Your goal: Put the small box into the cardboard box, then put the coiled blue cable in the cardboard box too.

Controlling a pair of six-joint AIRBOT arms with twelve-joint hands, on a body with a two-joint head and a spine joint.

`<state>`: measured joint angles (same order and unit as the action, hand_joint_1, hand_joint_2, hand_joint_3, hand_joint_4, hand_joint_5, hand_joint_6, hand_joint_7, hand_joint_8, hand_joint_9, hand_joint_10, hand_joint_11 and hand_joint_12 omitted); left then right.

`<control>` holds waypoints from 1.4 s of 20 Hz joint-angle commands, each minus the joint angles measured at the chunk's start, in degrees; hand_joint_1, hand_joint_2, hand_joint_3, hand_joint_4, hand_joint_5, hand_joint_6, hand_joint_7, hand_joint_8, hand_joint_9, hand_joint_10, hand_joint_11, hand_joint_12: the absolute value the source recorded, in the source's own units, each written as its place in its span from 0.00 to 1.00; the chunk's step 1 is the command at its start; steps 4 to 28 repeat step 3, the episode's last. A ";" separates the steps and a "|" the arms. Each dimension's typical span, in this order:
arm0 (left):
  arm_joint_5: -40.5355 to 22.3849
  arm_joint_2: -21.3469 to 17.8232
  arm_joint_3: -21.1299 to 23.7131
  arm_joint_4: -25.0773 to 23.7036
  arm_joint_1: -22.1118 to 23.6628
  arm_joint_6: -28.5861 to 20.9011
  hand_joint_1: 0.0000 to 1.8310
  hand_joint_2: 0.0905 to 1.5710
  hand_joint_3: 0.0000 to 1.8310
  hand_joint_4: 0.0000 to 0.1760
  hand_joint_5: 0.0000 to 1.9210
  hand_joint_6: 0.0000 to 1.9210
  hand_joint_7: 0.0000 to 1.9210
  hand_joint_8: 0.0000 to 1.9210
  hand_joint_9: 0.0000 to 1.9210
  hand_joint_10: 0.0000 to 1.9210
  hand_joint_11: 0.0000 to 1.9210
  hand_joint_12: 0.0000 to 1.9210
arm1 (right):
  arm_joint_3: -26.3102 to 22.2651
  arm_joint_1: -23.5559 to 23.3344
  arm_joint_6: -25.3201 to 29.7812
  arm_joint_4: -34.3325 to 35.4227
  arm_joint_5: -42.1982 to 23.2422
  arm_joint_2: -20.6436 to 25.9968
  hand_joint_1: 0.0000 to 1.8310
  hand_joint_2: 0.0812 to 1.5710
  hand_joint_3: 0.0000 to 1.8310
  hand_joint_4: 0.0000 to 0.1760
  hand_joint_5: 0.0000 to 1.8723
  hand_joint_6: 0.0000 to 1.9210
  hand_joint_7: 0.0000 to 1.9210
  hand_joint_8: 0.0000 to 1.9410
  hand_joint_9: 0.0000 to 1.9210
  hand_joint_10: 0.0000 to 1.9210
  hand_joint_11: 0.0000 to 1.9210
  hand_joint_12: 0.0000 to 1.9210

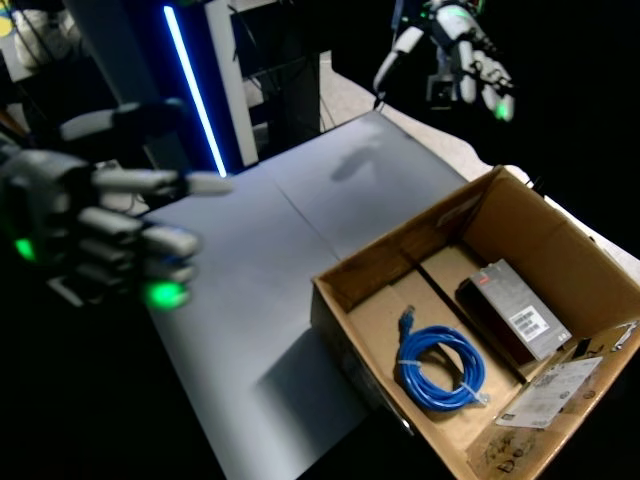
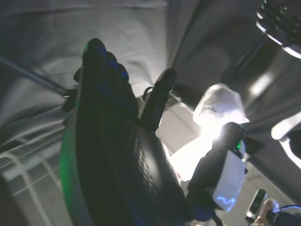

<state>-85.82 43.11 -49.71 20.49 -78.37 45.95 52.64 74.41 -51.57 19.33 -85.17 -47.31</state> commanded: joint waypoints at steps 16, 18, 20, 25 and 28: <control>-9.26 -0.51 0.71 0.84 -0.32 -0.09 0.38 0.48 0.00 0.94 0.09 0.00 0.09 0.00 0.09 0.00 0.00 0.12 | 0.17 1.42 2.49 1.68 -8.89 0.10 0.35 0.51 0.00 1.00 0.00 0.00 0.00 0.00 0.00 0.00 0.00 0.00; -9.26 -0.51 0.71 0.84 -0.32 -0.09 0.38 0.48 0.00 0.94 0.09 0.00 0.09 0.00 0.09 0.00 0.00 0.12 | 0.17 1.42 2.49 1.68 -8.89 0.10 0.35 0.51 0.00 1.00 0.00 0.00 0.00 0.00 0.00 0.00 0.00 0.00; -9.26 -0.51 0.71 0.84 -0.32 -0.09 0.38 0.48 0.00 0.94 0.09 0.00 0.09 0.00 0.09 0.00 0.00 0.12 | 0.17 1.42 2.49 1.68 -8.89 0.10 0.35 0.51 0.00 1.00 0.00 0.00 0.00 0.00 0.00 0.00 0.00 0.00; -9.26 -0.51 0.71 0.84 -0.32 -0.09 0.38 0.48 0.00 0.94 0.09 0.00 0.09 0.00 0.09 0.00 0.00 0.12 | 0.17 1.42 2.49 1.68 -8.89 0.10 0.35 0.51 0.00 1.00 0.00 0.00 0.00 0.00 0.00 0.00 0.00 0.00; -9.26 -0.51 0.71 0.84 -0.32 -0.09 0.38 0.48 0.00 0.94 0.09 0.00 0.09 0.00 0.09 0.00 0.00 0.12 | 0.17 1.42 2.49 1.68 -8.89 0.10 0.35 0.51 0.00 1.00 0.00 0.00 0.00 0.00 0.00 0.00 0.00 0.00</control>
